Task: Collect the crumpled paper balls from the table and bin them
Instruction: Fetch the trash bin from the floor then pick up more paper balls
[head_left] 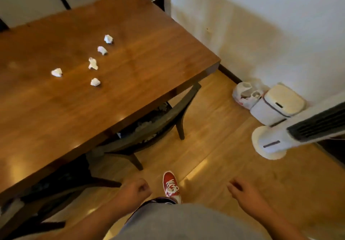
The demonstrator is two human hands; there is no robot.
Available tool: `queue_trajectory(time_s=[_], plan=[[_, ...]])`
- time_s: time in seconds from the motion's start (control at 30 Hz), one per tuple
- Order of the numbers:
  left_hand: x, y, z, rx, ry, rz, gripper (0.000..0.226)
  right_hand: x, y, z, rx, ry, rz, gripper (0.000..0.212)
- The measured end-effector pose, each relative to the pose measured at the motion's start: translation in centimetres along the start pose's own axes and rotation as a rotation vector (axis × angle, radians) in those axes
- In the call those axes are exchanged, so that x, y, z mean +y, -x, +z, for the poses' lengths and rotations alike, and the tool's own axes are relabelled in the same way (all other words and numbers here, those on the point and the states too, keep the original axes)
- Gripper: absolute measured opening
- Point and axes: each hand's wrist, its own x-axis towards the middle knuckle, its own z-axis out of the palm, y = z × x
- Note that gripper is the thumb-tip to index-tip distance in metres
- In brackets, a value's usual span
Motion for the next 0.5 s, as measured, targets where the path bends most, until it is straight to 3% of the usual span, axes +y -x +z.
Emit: queue_trajectory(time_s=[0.3,0.5], plan=[[11.5,-1.4,-12.7,0.109,0.183,0.335,0.011,-17.2,-5.9,-6.4,-0.030,0.148,-0.396,0.003],[13.1,-6.4,-18.3,0.310,0.256,0.272,0.010,-26.0,-11.8,-8.0,-0.074,0.261,-0.614,0.022]])
